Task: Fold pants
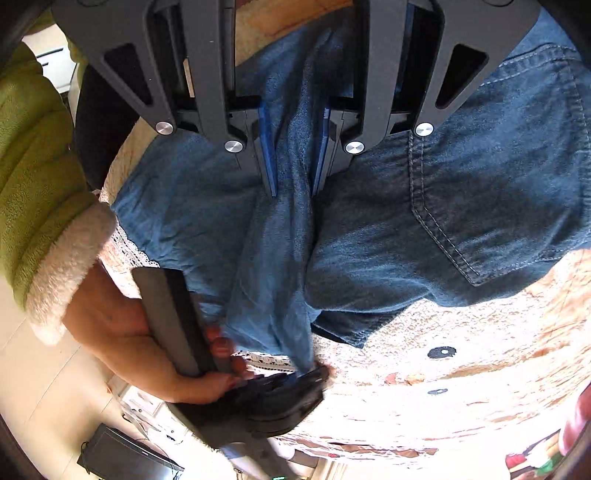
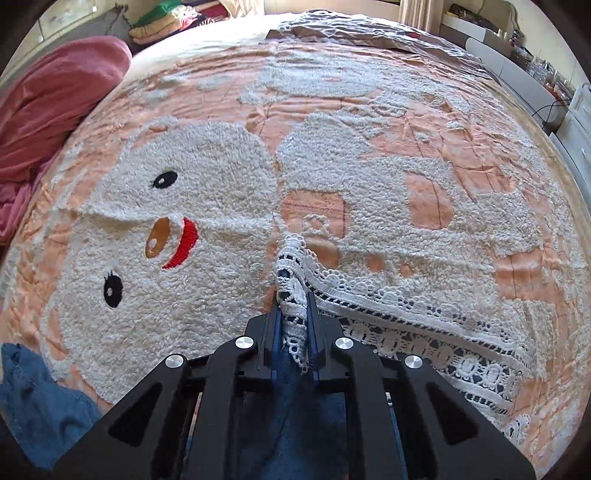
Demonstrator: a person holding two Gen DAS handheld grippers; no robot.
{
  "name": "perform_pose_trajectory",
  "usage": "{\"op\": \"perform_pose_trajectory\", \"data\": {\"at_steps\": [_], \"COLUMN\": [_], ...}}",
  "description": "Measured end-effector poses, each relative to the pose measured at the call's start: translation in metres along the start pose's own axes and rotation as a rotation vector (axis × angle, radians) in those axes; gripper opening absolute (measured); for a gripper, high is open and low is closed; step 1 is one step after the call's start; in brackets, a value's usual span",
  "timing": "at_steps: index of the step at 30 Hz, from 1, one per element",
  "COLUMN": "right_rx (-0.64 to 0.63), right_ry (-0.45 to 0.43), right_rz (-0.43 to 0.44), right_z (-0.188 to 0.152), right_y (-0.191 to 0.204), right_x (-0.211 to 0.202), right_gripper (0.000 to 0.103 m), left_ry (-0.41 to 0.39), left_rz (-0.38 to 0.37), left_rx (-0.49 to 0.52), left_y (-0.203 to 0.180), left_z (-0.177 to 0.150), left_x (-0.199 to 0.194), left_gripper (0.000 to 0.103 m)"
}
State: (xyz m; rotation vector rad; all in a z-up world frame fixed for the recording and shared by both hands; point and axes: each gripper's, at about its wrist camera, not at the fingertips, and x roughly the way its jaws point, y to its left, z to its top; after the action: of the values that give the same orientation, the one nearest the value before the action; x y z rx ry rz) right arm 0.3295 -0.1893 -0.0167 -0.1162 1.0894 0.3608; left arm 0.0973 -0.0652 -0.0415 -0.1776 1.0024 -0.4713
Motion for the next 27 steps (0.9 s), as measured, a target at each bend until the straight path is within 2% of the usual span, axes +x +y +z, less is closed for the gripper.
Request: {"op": "perform_pose_trajectory", "data": {"at_steps": [2,5,12,15,21,27], "right_rx": [0.065,0.128,0.269,0.322,0.409,0.509], "right_ry": [-0.046,-0.132,-0.259,-0.294,-0.266,-0.157], "right_rz": [0.068,0.113,0.196,0.224,0.236,0.194], "right_z": [-0.002,-0.009,-0.047,-0.077,-0.162,-0.231], "right_y": [-0.015,-0.037,-0.085,-0.101,-0.12,-0.132], "right_x": [-0.02,-0.057,-0.13,-0.155,-0.179,-0.169], "right_gripper": [0.009,0.009,0.009,0.009,0.009,0.009], "left_ry": [-0.001,-0.007,-0.046,-0.068,-0.047,-0.009], "left_rz": [0.0,-0.012,-0.045,-0.039,-0.034,-0.041], "left_rx": [0.004,0.021,0.095,0.18,0.324,0.397], "left_y": [0.001,0.0,-0.001,-0.007,-0.021,-0.036], "left_z": [0.001,0.005,0.013,0.013,0.0,-0.018], "left_x": [0.001,0.003,-0.013,-0.029,-0.036,-0.026], "left_gripper": [0.012,0.001,0.0,0.0,0.0,0.0]}}
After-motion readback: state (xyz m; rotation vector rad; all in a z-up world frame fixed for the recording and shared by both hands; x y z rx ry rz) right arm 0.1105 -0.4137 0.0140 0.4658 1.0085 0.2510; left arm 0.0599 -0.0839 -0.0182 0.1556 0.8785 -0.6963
